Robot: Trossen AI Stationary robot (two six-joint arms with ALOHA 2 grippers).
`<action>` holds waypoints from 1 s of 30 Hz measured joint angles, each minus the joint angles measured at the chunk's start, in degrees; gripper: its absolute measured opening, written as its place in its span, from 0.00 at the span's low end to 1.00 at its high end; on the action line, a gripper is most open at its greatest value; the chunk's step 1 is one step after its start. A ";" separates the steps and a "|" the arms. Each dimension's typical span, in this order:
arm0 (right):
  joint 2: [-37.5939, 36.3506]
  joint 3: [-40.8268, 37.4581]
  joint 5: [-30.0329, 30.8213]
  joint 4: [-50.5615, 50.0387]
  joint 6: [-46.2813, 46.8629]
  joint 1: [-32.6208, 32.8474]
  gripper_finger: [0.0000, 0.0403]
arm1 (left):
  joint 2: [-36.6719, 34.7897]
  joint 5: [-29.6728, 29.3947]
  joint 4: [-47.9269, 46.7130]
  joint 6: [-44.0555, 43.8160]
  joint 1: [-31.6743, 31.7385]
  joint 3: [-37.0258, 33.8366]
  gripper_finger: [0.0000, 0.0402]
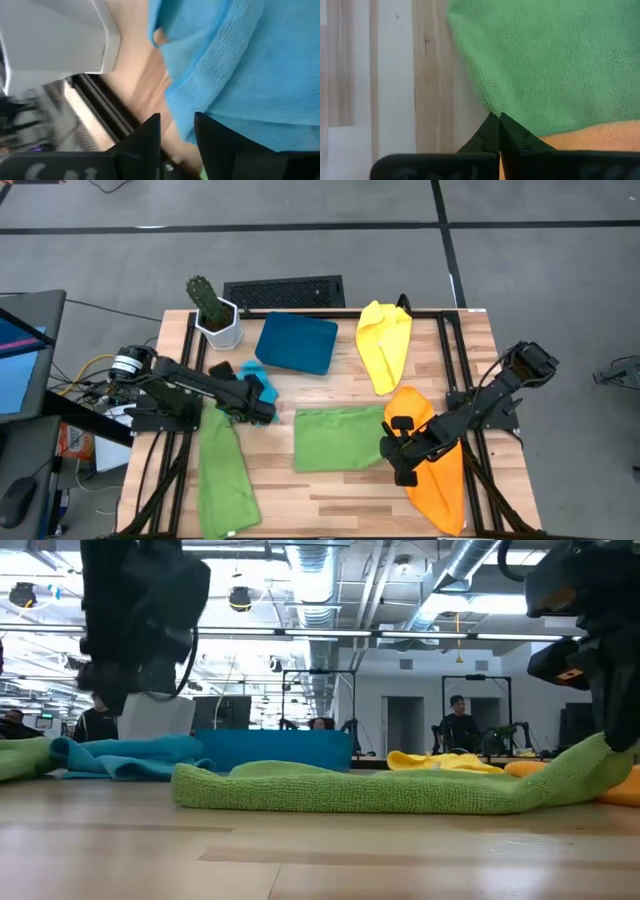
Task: Fold microfiber towels
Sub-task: Fold the right green towel
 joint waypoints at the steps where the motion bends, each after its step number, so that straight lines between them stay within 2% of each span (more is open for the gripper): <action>1: 0.00 0.00 0.01 0.65 0.00 -0.18 0.06 | -1.55 1.41 0.77 -0.09 -0.29 0.40 0.28; 4: -0.02 0.02 0.04 2.56 0.01 -0.43 0.06 | -6.71 5.75 7.38 -1.83 -1.97 1.00 0.28; 6: -0.02 0.04 0.04 3.37 0.02 -0.30 0.05 | -10.61 6.39 15.14 -4.37 -3.41 1.09 0.28; 11: -0.02 0.04 0.02 3.63 0.02 0.11 0.06 | -14.73 2.02 36.12 -4.44 -7.14 1.07 0.28; 13: -0.02 0.04 0.02 3.65 0.03 0.13 0.07 | -12.88 2.34 43.14 -1.58 -8.09 1.07 0.26; 15: -0.02 0.04 0.02 3.79 0.04 0.13 0.07 | -9.05 5.28 50.07 1.48 -9.01 1.07 0.23; 21: -0.02 0.07 0.06 5.85 0.48 0.15 0.06 | 4.77 12.02 65.59 6.29 -12.50 1.31 0.04; 23: -0.02 0.07 0.04 5.97 0.48 0.19 0.06 | 8.45 13.92 69.96 6.03 -13.19 1.32 0.01; 27: -0.02 0.07 0.05 6.05 0.47 0.34 0.07 | 12.52 16.12 69.95 3.36 -14.51 1.33 0.01; 30: -0.02 0.07 0.04 6.33 0.50 0.54 0.07 | 12.82 16.96 69.57 2.99 -15.52 1.29 0.00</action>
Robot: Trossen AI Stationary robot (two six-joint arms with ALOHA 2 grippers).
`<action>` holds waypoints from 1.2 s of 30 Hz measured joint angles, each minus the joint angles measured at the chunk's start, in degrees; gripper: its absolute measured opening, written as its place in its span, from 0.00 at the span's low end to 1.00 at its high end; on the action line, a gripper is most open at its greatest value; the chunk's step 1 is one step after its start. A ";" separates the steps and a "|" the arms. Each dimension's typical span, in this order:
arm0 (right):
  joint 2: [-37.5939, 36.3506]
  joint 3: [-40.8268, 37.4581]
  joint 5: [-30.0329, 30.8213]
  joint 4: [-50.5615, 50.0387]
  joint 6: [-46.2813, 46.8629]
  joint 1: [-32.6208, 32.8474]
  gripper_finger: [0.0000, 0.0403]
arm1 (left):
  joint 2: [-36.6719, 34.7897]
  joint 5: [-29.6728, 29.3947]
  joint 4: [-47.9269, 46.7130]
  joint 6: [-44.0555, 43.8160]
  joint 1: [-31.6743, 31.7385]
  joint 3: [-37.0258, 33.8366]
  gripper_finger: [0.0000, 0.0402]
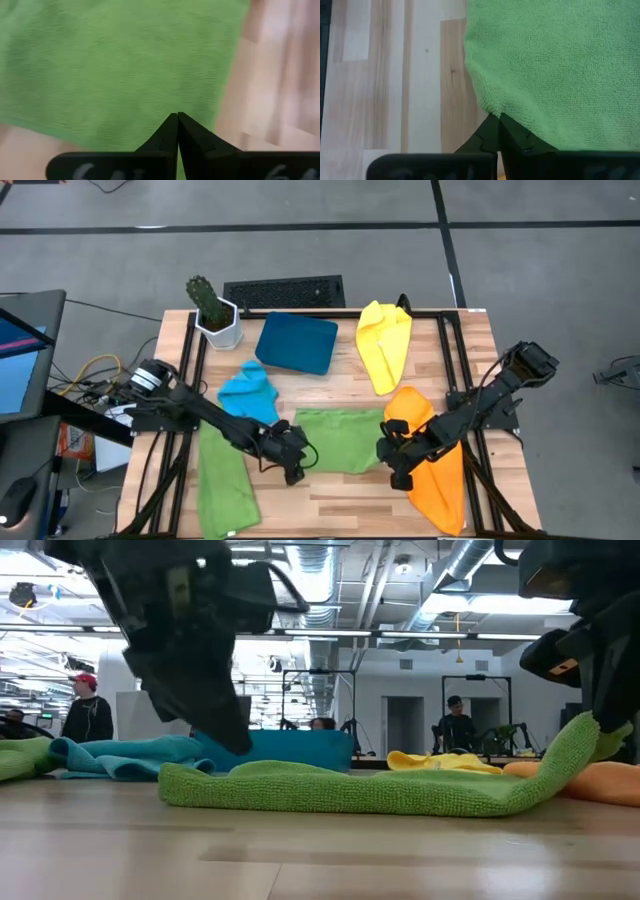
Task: Fold microfiber towels
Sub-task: Fold the right green towel
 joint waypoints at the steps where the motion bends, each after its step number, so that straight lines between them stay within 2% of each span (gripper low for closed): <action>1: 0.00 0.00 0.02 0.01 0.00 0.21 0.08 | -0.04 -0.10 0.15 0.02 -0.32 0.08 0.00; 6: 0.00 0.00 0.08 0.33 -0.22 0.19 0.06 | 0.68 -0.59 -0.30 0.11 -1.38 0.02 0.00; 15: 0.00 0.00 0.16 0.25 -0.39 0.28 0.08 | 5.20 3.67 -1.87 -0.52 -1.35 0.17 0.00; 25: 0.04 0.00 -1.33 1.90 -3.65 1.92 0.08 | 2.26 5.20 -12.09 3.25 -0.61 0.06 0.00; 30: 0.09 -0.02 -1.69 5.45 -4.56 2.05 0.14 | 1.09 5.44 -13.08 3.69 -0.59 -0.20 0.00; 36: 0.09 -0.02 -5.25 7.13 -4.57 2.45 0.26 | 0.06 5.78 -13.03 3.02 -0.59 -0.33 0.00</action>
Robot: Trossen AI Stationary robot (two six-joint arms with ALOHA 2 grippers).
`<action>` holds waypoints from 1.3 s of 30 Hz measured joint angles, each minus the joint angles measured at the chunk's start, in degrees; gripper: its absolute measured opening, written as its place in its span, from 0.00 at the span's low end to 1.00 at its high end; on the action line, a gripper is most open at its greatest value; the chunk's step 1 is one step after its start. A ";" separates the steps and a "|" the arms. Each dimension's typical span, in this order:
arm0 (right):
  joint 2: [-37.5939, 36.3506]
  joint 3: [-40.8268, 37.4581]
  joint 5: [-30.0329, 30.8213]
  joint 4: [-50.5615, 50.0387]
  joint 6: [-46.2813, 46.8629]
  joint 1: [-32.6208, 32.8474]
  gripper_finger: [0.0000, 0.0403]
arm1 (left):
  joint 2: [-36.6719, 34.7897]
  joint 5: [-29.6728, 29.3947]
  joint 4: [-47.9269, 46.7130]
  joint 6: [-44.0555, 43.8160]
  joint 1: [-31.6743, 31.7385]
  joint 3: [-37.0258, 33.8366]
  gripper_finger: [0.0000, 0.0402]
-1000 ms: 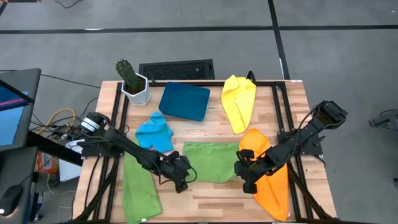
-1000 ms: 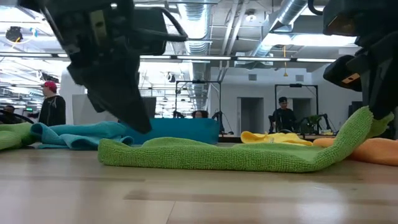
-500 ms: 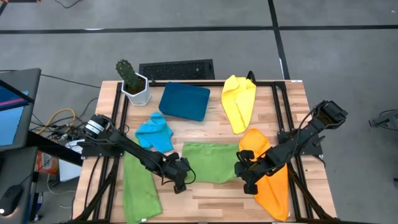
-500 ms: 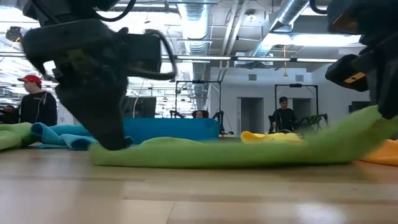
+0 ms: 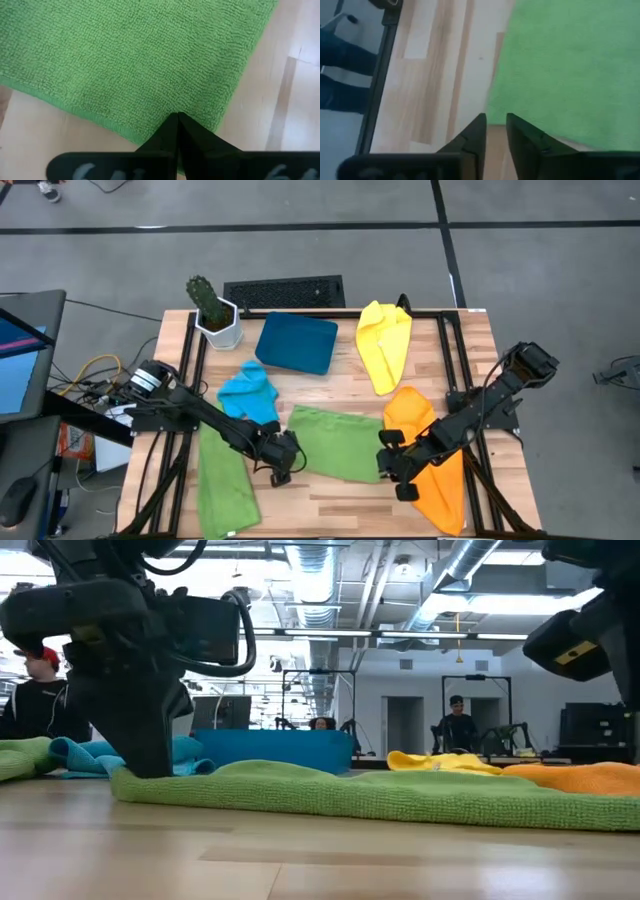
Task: Fold microfiber towels
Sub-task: Fold the right green towel
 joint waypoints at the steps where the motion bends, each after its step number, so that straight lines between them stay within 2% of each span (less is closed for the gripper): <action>1: 0.02 0.00 -0.08 0.08 0.00 0.08 0.28 | -0.18 0.66 -0.10 -0.01 0.00 0.00 0.00; 3: 0.02 0.00 1.24 0.82 -0.28 0.42 0.32 | -0.26 1.98 0.07 -1.08 0.00 0.00 0.00; 6: 0.02 -0.96 7.91 8.26 -1.94 1.28 0.33 | -1.39 2.22 0.51 -3.12 0.00 0.00 0.00; 10: 1.29 -5.95 13.62 24.27 -1.39 1.68 0.31 | -4.12 -0.90 0.96 -4.90 -0.04 0.07 0.00; 12: 2.77 -8.23 16.40 26.64 0.80 1.67 0.28 | -5.47 -3.32 1.08 -5.25 -0.17 0.07 0.00; 15: 6.35 -9.71 17.52 33.12 2.01 1.81 0.25 | -6.93 -5.77 3.00 -5.13 -0.34 0.13 0.00; 18: 10.64 -9.94 17.35 38.34 2.08 2.17 0.22 | -7.08 -6.55 9.38 -4.34 -0.80 0.13 0.00; 24: 15.04 -9.61 18.54 40.34 5.83 2.60 0.18 | -2.67 -10.29 21.40 -3.04 -1.75 0.22 0.00; 32: 15.82 -9.60 21.98 39.12 12.54 2.42 0.16 | 5.91 -10.70 36.51 1.25 -2.20 0.34 0.00; 39: 15.80 -9.60 22.59 38.75 14.21 2.59 0.16 | 12.14 -10.33 39.53 2.17 -2.49 0.86 0.00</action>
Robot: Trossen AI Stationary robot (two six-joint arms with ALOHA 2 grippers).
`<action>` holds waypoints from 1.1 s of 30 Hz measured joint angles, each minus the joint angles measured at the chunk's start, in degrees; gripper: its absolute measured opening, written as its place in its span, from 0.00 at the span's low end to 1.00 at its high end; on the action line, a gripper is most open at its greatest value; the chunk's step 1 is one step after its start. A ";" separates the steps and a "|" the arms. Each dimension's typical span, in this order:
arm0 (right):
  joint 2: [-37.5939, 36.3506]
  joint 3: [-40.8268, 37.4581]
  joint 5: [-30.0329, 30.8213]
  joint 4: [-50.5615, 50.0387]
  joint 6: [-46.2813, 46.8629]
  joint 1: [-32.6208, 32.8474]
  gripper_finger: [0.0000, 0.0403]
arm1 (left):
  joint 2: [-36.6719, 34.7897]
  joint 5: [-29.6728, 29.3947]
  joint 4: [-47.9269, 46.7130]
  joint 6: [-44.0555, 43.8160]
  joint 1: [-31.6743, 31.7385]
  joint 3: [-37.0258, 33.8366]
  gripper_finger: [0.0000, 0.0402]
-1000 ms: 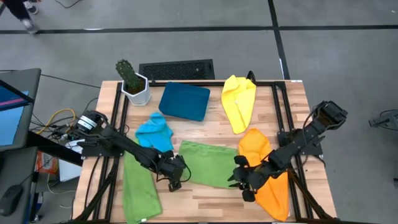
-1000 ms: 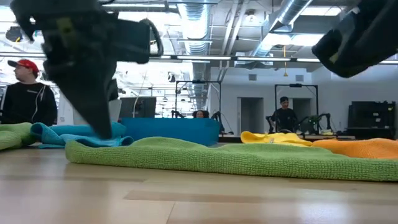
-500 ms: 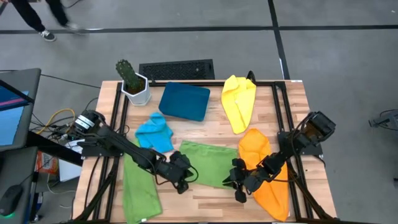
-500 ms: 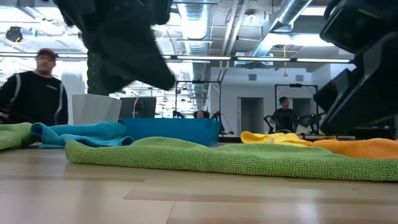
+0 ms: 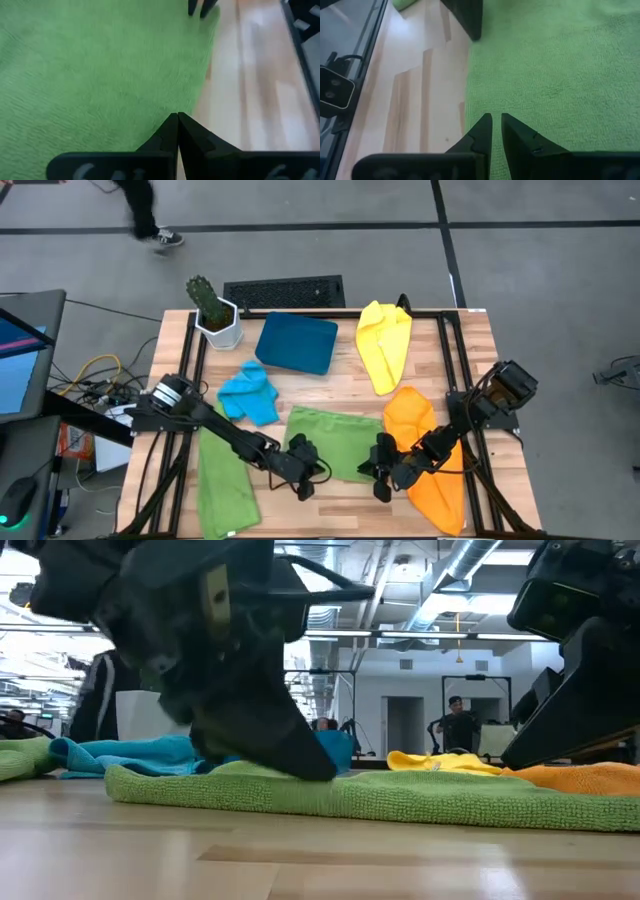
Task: Fold microfiber towels
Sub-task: Fold the right green towel
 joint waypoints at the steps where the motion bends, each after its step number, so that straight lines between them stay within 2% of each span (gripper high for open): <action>1: 0.00 0.00 -0.10 -0.10 0.21 0.03 0.16 | 0.75 0.07 0.25 0.20 -0.08 0.35 0.00; 6: 0.02 0.00 -0.44 0.04 0.52 0.24 0.16 | 3.26 0.70 0.54 0.19 -0.22 1.30 0.00; 14: 0.02 2.88 0.28 -0.07 -2.38 2.04 0.16 | 3.32 0.69 -0.66 -0.19 -0.22 1.44 0.00; 19: 0.02 2.90 3.74 -5.84 -0.11 3.38 0.16 | 3.30 0.49 -0.60 -1.93 -0.22 1.38 0.00; 28: 0.25 2.86 5.08 -12.81 3.34 5.99 0.16 | 3.32 0.58 -0.60 -2.23 0.03 1.31 0.00; 33: 1.73 2.84 5.10 -13.46 4.09 6.40 0.16 | 3.32 0.70 -0.62 -2.23 0.45 1.31 0.00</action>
